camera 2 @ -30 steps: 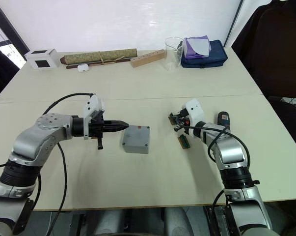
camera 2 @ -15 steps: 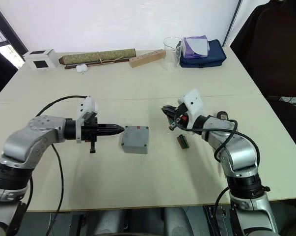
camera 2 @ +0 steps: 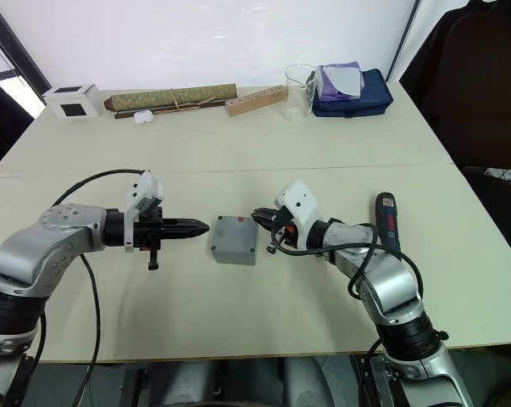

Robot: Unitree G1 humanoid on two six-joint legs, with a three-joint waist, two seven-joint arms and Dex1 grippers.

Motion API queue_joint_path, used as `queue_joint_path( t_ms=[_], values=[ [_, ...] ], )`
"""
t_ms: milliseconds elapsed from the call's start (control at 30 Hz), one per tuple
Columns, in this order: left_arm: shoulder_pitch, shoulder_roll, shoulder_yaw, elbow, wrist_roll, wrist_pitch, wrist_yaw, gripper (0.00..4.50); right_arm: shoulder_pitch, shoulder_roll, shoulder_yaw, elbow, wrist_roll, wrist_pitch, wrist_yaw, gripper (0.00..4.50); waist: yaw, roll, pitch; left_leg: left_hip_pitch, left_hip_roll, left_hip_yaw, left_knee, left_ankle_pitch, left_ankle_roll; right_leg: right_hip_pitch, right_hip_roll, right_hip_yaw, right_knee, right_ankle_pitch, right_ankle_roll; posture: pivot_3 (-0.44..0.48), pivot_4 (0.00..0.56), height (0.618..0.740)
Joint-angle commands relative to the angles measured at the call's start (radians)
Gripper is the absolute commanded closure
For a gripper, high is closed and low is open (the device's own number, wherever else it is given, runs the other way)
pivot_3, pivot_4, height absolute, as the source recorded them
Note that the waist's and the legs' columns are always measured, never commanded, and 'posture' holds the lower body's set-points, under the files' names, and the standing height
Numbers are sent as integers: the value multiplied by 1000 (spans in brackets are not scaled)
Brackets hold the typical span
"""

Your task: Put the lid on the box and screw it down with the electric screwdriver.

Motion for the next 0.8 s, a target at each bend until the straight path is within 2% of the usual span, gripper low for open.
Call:
queue_joint_path(
  t_ms=[33,533,600,633,800],
  values=[
    [-10,-1,22,-27,-6,-9,12,4500,-6,-4,3,-7,-9,-26,6,4447,0,0,0,0,0,0,0,0,0,0,0,0,0,0,0,0,150,740],
    [-34,-16,3,-17,2,-8,28,4500,-10,-1,17,1,-24,-18,6,4447,0,0,0,0,0,0,0,0,0,0,0,0,0,0,0,0,150,740],
    [-38,-19,2,-12,3,-11,26,4500,-9,-6,16,0,-22,-13,8,3807,0,0,0,0,0,0,0,0,0,0,0,0,0,0,0,0,150,740],
    [-39,-20,2,-9,3,-12,25,4500,-10,-8,15,-1,-22,-11,9,3647,0,0,0,0,0,0,0,0,0,0,0,0,0,0,0,0,150,740],
    [-40,-25,2,4,5,-21,22,4500,-14,-27,2,-6,-20,-3,17,1597,0,0,0,0,0,0,0,0,0,0,0,0,0,0,0,0,150,740]
  ],
)
